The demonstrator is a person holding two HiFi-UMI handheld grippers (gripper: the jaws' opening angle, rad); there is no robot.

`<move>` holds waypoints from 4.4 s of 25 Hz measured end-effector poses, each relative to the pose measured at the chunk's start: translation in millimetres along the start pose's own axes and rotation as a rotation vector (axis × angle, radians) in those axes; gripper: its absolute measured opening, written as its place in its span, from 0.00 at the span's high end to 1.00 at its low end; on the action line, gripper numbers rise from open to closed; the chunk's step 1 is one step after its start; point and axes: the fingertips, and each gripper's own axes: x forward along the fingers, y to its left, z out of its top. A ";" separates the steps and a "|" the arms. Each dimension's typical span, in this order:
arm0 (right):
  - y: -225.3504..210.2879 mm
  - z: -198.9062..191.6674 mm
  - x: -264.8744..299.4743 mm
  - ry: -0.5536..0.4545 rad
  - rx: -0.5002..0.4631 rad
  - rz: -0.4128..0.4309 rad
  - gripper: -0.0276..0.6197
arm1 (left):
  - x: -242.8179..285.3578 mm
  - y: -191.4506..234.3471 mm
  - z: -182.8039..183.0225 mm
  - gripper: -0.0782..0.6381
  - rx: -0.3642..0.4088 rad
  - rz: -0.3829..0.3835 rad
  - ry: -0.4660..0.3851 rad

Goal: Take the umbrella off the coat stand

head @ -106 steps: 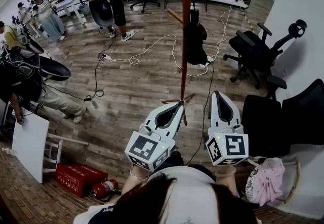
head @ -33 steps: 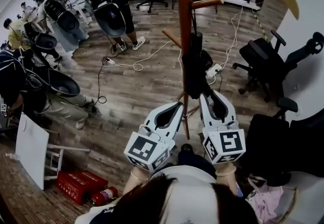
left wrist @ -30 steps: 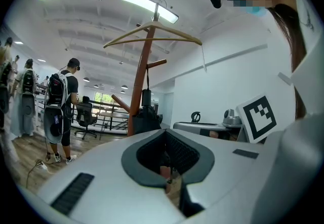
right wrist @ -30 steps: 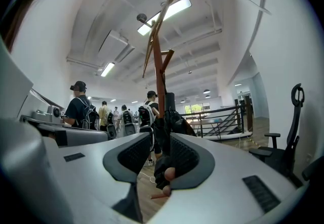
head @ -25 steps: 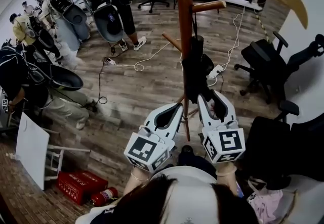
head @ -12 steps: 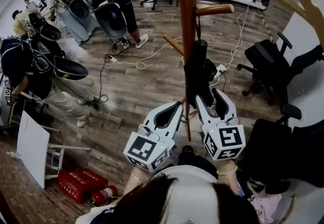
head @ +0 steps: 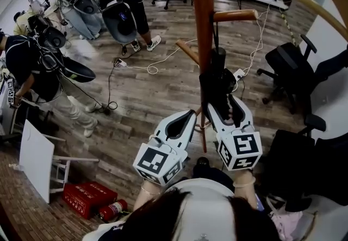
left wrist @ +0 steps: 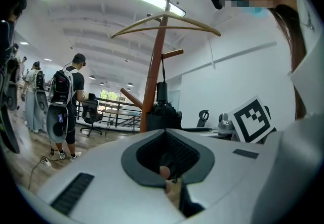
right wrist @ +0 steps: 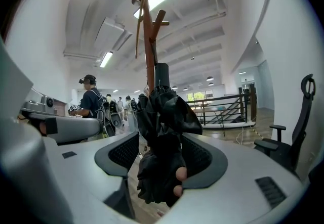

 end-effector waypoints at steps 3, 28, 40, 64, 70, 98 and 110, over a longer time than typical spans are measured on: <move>-0.1 -2.3 5.3 0.019 -0.002 0.003 0.54 | 1.4 4.9 -0.4 0.88 -0.006 0.006 0.002; -10.4 -21.6 45.2 0.166 -0.029 -0.014 0.51 | 14.9 33.2 -10.4 0.88 -0.044 0.026 0.027; -12.3 -21.5 45.2 0.152 -0.027 -0.058 0.55 | 11.1 35.7 -9.4 0.88 -0.039 0.033 0.027; -0.9 -2.2 28.8 0.065 -0.036 -0.066 0.57 | -11.5 25.7 5.6 0.88 0.011 0.037 0.004; 1.8 7.6 24.5 0.045 -0.032 -0.060 0.57 | -10.3 22.5 14.5 0.88 0.020 0.028 -0.009; -1.2 50.6 -12.2 -0.050 -0.046 -0.107 0.57 | -30.0 3.0 33.2 0.88 0.030 0.017 -0.043; -10.2 63.1 -25.9 -0.077 -0.047 -0.138 0.57 | -32.9 -6.1 37.6 0.88 0.027 0.004 -0.052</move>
